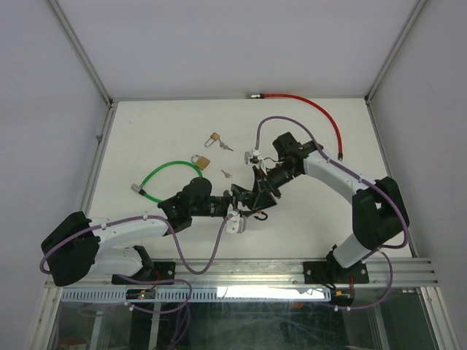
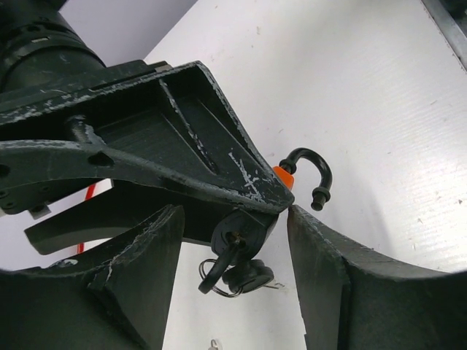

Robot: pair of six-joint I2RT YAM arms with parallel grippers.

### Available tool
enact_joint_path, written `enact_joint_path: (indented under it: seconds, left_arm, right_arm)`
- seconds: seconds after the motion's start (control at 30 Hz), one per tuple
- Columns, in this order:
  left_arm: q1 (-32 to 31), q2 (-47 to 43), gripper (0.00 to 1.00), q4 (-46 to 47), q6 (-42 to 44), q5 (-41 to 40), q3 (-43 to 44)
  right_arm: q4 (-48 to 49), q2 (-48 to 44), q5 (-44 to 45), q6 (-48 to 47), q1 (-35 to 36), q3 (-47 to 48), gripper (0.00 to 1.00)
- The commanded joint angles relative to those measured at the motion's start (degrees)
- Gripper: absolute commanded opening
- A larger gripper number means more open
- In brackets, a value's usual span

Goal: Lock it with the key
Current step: Pick up the lock from the center of the board.

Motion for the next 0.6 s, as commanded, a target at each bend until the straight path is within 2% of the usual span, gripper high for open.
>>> enact_joint_path:
  seconds: [0.0,0.1,0.3,0.4,0.47,0.53,0.57]
  left_arm:
    - [-0.61,0.96,0.59,-3.28,3.48,0.27,3.30]
    - [-0.56,1.83,0.57,-4.86,3.71,1.09,4.13]
    - [-0.56,2.36,0.46,-7.21,4.28,1.15,5.37]
    - [-0.56,2.51,0.34,-7.33,4.27,1.40,5.53]
    - [-0.57,2.70,0.19,-7.51,4.27,1.37,5.71]
    - [-0.57,2.70,0.01,-7.67,4.28,1.37,5.72]
    - [-0.57,2.66,0.00,-7.72,4.27,1.22,5.69]
  right_arm:
    - [-1.31,-0.08,-2.47,-1.68,0.57,3.07,0.03]
    - [-1.50,0.18,-2.41,-1.67,0.74,3.18,0.04]
    - [-2.47,1.03,-2.51,-2.08,0.98,3.54,0.04]
    - [-2.64,1.41,-2.63,-1.97,1.12,3.76,0.05]
    - [-2.86,1.56,-2.69,-1.97,1.12,3.89,0.06]
    - [-2.93,1.61,-2.67,-1.85,1.13,4.07,0.09]
    - [-2.90,1.61,-2.54,-1.77,1.13,4.09,0.12]
